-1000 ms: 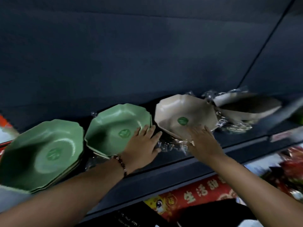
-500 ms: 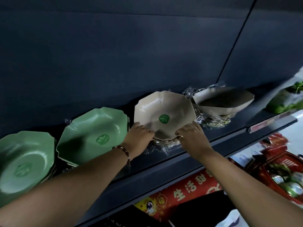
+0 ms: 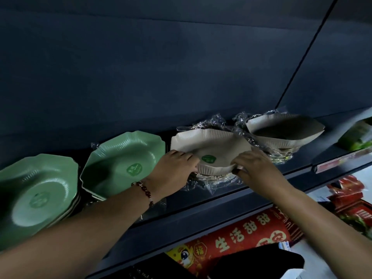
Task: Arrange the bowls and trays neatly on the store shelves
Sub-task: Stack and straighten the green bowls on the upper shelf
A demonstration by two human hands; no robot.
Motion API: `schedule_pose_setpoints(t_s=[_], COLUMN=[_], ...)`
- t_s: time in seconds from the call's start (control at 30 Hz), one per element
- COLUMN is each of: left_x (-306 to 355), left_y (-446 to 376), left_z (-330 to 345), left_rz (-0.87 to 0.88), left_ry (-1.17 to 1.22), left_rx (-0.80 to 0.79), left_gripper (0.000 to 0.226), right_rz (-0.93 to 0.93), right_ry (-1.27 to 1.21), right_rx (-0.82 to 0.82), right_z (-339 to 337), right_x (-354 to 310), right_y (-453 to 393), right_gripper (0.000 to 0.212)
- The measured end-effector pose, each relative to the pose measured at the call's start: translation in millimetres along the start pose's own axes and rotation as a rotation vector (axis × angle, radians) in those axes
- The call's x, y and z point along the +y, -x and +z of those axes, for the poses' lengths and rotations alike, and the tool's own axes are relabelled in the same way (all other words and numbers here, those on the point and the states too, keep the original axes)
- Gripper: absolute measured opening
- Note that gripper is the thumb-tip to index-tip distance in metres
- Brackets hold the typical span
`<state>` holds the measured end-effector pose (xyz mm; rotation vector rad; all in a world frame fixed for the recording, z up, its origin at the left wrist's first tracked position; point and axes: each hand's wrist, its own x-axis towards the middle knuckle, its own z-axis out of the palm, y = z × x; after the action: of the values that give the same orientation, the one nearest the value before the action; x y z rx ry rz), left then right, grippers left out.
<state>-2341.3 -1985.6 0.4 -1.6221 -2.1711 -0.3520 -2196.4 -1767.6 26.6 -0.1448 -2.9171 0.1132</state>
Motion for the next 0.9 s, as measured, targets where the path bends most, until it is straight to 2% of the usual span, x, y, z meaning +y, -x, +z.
schedule_pose_setpoints(t_s=[0.23, 0.33, 0.5, 0.7, 0.9], left_x=[-27.0, -44.1, -69.8, -105.4, -138.3], left_y=[53.6, 98.3, 187.9, 304.2, 388.0], left_z=[-43.5, -65.0, -105.2, -140.6, -141.5], left_rz=[-0.067, -0.168, -0.379, -0.593, -0.712], left_ry=[-0.008, -0.011, -0.048, -0.140, -0.094], left_rx=[0.080, 0.092, 0.095, 0.029, -0.050], left_gripper=[0.007, 0.018, 0.023, 0.026, 0.027], right_rz=[-0.172, -0.257, -0.410, -0.587, -0.661], right_ry=[-0.124, -0.192, -0.277, -0.324, -0.337], right_rx=[0.047, 0.051, 0.082, 0.038, 0.002], right_z=[-22.5, -17.0, 14.9, 61.4, 116.7], right_x=[-63.8, -106.1, -192.3, -306.0, -387.6], right_y=[-2.4, -16.2, -49.4, -79.7, -98.5], right_gripper=[0.024, 0.028, 0.018, 0.020, 0.021])
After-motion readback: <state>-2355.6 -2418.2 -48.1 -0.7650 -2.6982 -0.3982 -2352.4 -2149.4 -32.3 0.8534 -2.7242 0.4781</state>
